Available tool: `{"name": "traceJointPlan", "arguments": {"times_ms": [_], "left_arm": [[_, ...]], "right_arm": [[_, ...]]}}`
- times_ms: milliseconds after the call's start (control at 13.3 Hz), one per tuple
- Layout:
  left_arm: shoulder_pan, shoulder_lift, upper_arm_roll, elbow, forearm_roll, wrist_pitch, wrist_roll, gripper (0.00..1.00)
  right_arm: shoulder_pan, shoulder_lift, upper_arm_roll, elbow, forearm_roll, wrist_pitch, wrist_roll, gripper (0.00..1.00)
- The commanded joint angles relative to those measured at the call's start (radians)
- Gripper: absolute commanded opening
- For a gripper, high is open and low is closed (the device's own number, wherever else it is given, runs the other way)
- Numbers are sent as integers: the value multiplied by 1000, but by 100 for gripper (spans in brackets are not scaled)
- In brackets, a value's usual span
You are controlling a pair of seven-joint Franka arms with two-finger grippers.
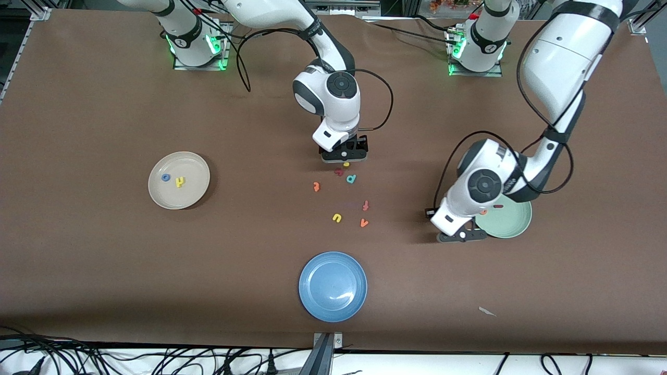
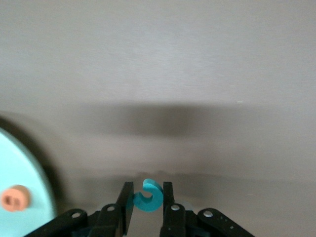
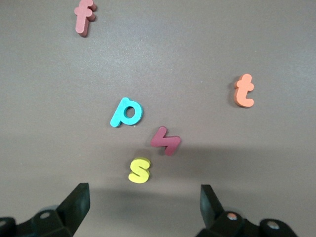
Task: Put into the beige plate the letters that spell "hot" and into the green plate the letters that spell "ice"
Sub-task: 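Place the cyan c on the green plate with the left gripper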
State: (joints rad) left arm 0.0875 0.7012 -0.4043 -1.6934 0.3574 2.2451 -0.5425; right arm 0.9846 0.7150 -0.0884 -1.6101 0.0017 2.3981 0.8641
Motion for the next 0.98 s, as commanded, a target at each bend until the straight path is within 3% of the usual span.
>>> {"name": "traceJointPlan", "arguments": {"times_ms": [0, 301, 527, 904], "left_arm": [[76, -43, -11, 0, 41, -68, 142, 19], [167, -86, -11, -15, 41, -134, 329, 19], [211, -114, -16, -64, 41, -139, 355, 18], [294, -201, -21, -244, 43, 34, 395, 16]], "right_arm": [[11, 3, -10, 16, -17, -10, 21, 99], [11, -6, -10, 16, -19, -10, 18, 99], [11, -12, -14, 16, -17, -10, 18, 99], [12, -17, -19, 16, -19, -11, 21, 99]]}}
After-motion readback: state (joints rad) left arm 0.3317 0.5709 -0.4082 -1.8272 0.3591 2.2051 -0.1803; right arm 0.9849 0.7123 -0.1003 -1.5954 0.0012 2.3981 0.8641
